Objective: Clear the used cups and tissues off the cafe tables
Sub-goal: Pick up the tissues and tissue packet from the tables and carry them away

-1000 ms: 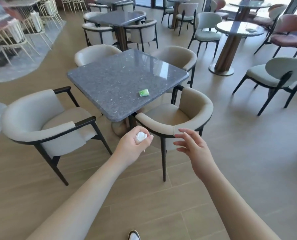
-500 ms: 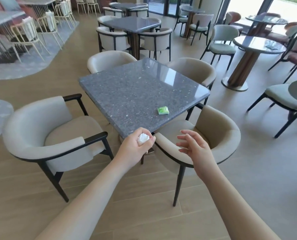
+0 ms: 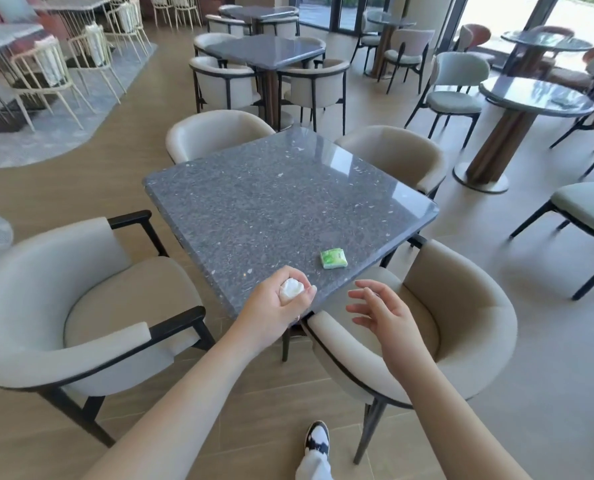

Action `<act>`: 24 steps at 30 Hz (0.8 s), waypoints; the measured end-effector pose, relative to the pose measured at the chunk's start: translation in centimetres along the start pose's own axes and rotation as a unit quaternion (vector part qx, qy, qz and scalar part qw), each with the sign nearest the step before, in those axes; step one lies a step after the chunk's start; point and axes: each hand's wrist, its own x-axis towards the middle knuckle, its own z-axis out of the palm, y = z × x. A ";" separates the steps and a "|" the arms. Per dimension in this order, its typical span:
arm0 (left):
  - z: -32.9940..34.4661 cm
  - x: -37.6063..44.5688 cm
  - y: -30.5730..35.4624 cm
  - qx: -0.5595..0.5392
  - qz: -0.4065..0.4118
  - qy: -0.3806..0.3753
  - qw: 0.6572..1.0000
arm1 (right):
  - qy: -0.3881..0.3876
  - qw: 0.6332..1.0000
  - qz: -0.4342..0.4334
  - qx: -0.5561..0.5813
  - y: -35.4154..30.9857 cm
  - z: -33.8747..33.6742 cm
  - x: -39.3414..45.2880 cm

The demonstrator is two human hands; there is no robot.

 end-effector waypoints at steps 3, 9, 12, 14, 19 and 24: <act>0.1 5.0 -0.6 0.025 -0.008 0.005 1.000 | 0.003 1.000 0.009 0.009 0.3 0.0 5.1; 0.4 14.6 0.3 0.024 -0.005 0.024 0.999 | -0.007 1.000 0.028 0.003 -0.8 0.1 14.6; 0.4 18.0 0.0 0.044 -0.016 0.037 0.998 | -0.015 0.999 0.042 -0.011 -0.8 0.1 18.1; 0.2 19.7 -0.6 0.040 -0.028 0.042 0.998 | -0.020 0.998 0.050 -0.019 -0.3 0.1 20.2; -0.6 22.1 -2.8 0.020 -0.047 0.045 0.998 | 0.008 0.994 0.086 -0.068 2.5 0.9 25.4; -1.2 22.9 -5.2 0.045 -0.074 0.031 0.996 | 0.062 0.947 0.122 -0.290 8.9 1.4 29.1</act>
